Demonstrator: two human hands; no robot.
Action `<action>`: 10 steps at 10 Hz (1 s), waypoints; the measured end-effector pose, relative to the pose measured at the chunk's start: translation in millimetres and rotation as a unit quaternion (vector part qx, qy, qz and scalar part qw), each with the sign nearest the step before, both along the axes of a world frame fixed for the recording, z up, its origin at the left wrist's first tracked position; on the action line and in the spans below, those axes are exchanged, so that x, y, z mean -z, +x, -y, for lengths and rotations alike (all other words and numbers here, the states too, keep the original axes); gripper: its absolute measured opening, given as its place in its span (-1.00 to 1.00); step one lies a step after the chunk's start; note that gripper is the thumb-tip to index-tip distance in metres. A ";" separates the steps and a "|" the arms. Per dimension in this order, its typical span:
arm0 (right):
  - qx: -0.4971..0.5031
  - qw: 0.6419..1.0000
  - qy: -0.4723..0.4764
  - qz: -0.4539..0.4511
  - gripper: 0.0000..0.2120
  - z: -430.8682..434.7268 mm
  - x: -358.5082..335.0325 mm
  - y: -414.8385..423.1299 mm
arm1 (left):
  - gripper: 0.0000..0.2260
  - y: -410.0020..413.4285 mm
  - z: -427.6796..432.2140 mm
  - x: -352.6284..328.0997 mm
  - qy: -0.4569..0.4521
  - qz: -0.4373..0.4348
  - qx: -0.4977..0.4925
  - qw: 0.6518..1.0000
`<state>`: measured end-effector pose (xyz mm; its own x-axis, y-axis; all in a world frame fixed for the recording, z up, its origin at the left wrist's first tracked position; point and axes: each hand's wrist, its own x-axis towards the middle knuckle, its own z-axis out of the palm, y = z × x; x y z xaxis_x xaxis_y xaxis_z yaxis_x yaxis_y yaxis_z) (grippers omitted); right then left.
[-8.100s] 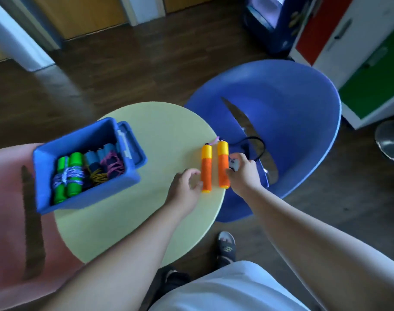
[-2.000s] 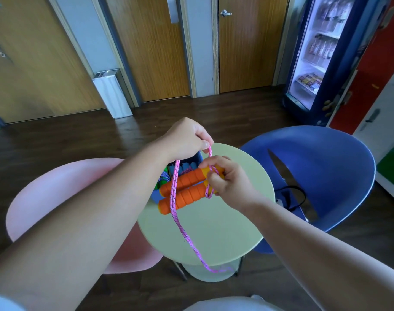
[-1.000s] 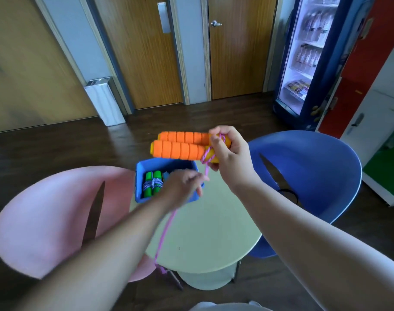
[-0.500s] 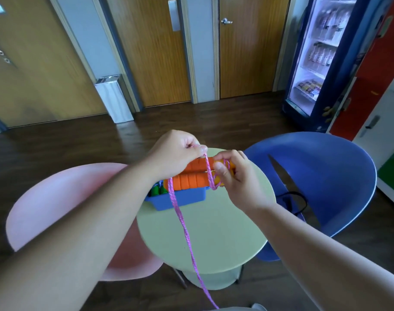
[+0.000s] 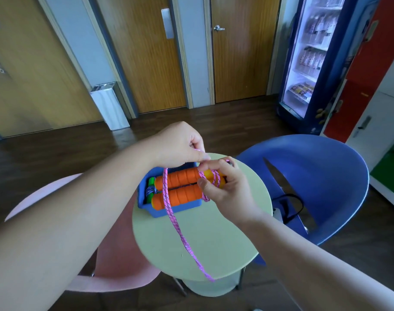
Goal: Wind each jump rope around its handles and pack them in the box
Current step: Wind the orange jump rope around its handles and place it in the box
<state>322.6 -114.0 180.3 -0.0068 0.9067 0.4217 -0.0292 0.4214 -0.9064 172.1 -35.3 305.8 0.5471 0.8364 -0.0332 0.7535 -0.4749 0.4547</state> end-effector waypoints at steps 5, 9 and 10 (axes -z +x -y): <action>-0.015 0.997 -0.072 0.025 -0.76 -2.9 -0.1 23.7 | -0.89 -20.6 -32.3 3.5 -0.147 0.014 0.029 0.989; 0.031 0.991 -0.104 0.080 -0.79 -19.2 3.0 45.3 | -0.85 -32.4 -58.6 11.0 -0.196 -0.064 -0.045 0.977; 0.050 0.989 -0.102 0.095 -0.78 -24.4 4.5 47.1 | -0.80 -42.2 -69.9 1.1 -0.230 -0.105 -0.051 0.966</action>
<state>369.6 -89.6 175.8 0.0257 0.9731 0.2290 0.1830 0.2206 -0.9580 129.9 34.6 304.7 0.4032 0.7553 -0.5166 0.8845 -0.1770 0.4316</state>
